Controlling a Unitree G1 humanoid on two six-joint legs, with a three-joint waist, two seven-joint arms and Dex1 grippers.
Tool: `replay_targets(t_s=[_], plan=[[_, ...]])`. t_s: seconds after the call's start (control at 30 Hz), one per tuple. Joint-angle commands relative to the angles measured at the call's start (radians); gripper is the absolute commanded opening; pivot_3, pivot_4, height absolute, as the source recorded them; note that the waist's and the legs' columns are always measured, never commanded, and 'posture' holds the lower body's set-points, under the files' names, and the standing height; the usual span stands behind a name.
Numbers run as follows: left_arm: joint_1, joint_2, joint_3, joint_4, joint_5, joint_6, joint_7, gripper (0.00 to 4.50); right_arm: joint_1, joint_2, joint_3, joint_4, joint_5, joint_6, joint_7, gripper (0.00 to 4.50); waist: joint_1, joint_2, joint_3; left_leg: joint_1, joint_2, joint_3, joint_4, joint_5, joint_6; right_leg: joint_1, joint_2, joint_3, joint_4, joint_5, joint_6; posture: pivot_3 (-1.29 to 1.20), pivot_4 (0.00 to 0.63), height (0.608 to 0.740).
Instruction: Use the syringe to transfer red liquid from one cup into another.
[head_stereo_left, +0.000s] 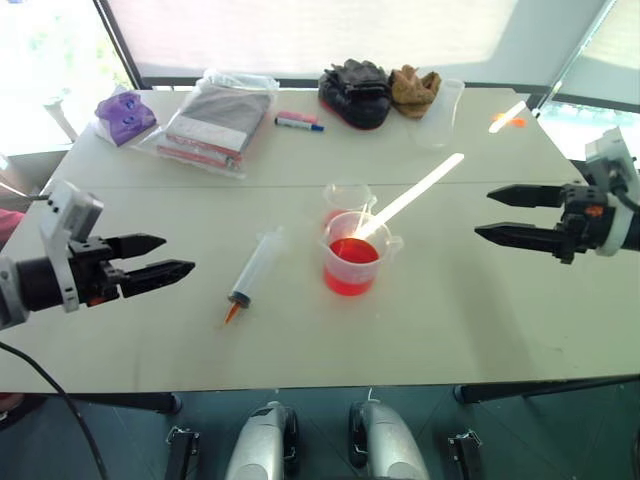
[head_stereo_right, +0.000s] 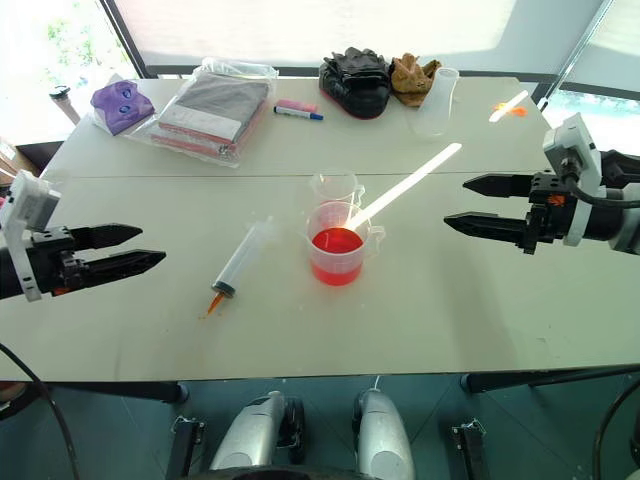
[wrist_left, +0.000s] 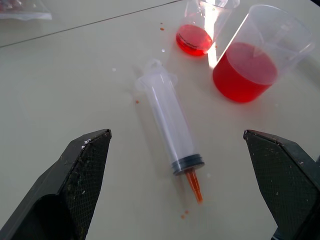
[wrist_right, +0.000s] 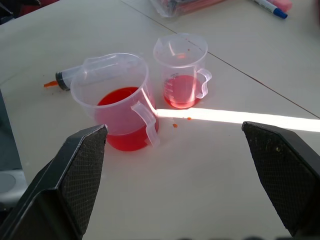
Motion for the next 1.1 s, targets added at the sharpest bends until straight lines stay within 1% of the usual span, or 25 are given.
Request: replay_targets(t_s=[0.03, 0.23, 0.37, 0.5, 0.63, 0.73, 0.83, 0.9, 0.97, 1.03, 1.1], plan=[[-0.018, 0.006, 0.015, -0.004, -0.006, -0.008, -0.005, 4.47, -0.014, -0.002, -0.022, -0.02, 0.008, -0.017, -0.003, 4.5, -0.001, 0.0, 0.0, 0.0, 0.0, 0.0, 0.0, 0.0, 0.0, 0.0, 0.0, 0.0, 0.0, 0.0, 0.0, 0.0, 0.15, 0.74], [-0.032, 0.015, -0.004, -0.01, 0.006, -0.01, -0.005, 4.47, -0.012, 0.008, -0.022, -0.017, 0.003, -0.029, -0.021, 4.5, -0.001, 0.0, 0.0, 0.0, 0.0, 0.0, 0.0, -0.001, -0.001, 0.0, 0.0, 0.0, 0.0, 0.0, 0.0, 0.0, 0.15, 0.74], [-0.072, 0.015, -0.032, -0.014, 0.006, -0.018, 0.007, 4.47, -0.029, 0.015, -0.007, -0.003, -0.015, -0.054, -0.036, 4.5, 0.0, 0.0, 0.0, 0.0, 0.0, 0.0, 0.0, -0.001, -0.001, 0.0, 0.0, 0.0, 0.0, 0.0, -0.001, 0.0, 0.15, 0.74], [-0.066, 0.033, -0.088, -0.04, 0.074, -0.052, -0.001, 4.47, -0.025, 0.017, -0.014, -0.011, -0.014, -0.053, -0.042, 4.5, -0.001, 0.0, 0.0, 0.0, 0.0, 0.0, 0.0, -0.001, -0.001, 0.0, -0.001, 0.0, 0.0, 0.0, -0.001, 0.0, 0.15, 0.74], [-0.104, 0.024, -0.121, -0.038, 0.138, -0.097, 0.037, 4.47, -0.017, 0.022, -0.013, -0.015, -0.047, -0.079, -0.084, 4.5, -0.001, 0.0, 0.0, 0.0, 0.0, 0.0, -0.001, 0.0, -0.001, -0.001, -0.001, 0.0, 0.0, 0.0, -0.001, 0.0, 0.15, 0.74], [-0.142, 0.033, -0.148, -0.03, 0.149, -0.094, 0.04, 4.47, -0.017, 0.023, -0.001, -0.015, -0.076, -0.106, -0.102, 4.5, 0.001, 0.0, 0.0, 0.0, 0.0, 0.0, -0.001, -0.001, -0.001, -0.001, -0.001, 0.0, 0.0, 0.0, -0.001, 0.0, 0.15, 0.74], [-0.207, 0.065, -0.198, 0.005, 0.138, -0.037, 0.027, 4.47, -0.021, 0.023, 0.005, -0.008, -0.083, -0.112, -0.096, 4.5, 0.001, 0.0, 0.0, 0.0, 0.0, 0.0, -0.001, 0.0, -0.001, -0.001, 0.0, 0.0, 0.0, 0.0, -0.001, 0.0, 0.15, 0.74], [-0.281, 0.112, -0.266, 0.045, 0.12, 0.026, -0.011, 4.47, -0.033, 0.016, 0.009, 0.003, -0.081, -0.115, -0.077, 4.5, 0.0, 0.0, 0.0, 0.0, 0.0, 0.0, -0.001, 0.001, 0.001, -0.001, 0.0, 0.0, 0.0, 0.0, -0.001, 0.0, 0.15, 0.74], [-0.412, 0.142, -0.356, 0.108, 0.104, 0.099, -0.054, 4.47, -0.069, 0.008, 0.012, 0.0, -0.052, -0.096, -0.046, 4.5, 0.001, 0.0, 0.0, 0.0, 0.0, 0.0, -0.001, 0.001, 0.002, 0.0, 0.001, 0.0, 0.0, 0.0, -0.001, 0.0, 0.15, 0.74], [-0.557, 0.162, -0.47, 0.168, 0.123, 0.161, -0.105, 4.47, -0.114, 0.0, 0.02, -0.047, 0.003, -0.052, -0.011, 4.5, 0.002, 0.0, 0.0, 0.0, -0.001, 0.0, 0.0, 0.0, 0.004, 0.0, 0.002, -0.001, 0.001, 0.0, 0.0, 0.0, 0.15, 0.74], [-0.665, 0.177, -0.577, 0.208, 0.156, 0.204, -0.164, 4.47, -0.146, -0.002, 0.029, -0.101, 0.055, -0.007, 0.011, 4.5, 0.001, 0.0, 0.0, 0.0, -0.001, 0.001, 0.0, 0.0, 0.007, 0.0, 0.004, -0.002, 0.001, 0.0, 0.001, 0.0, 0.15, 0.74]])
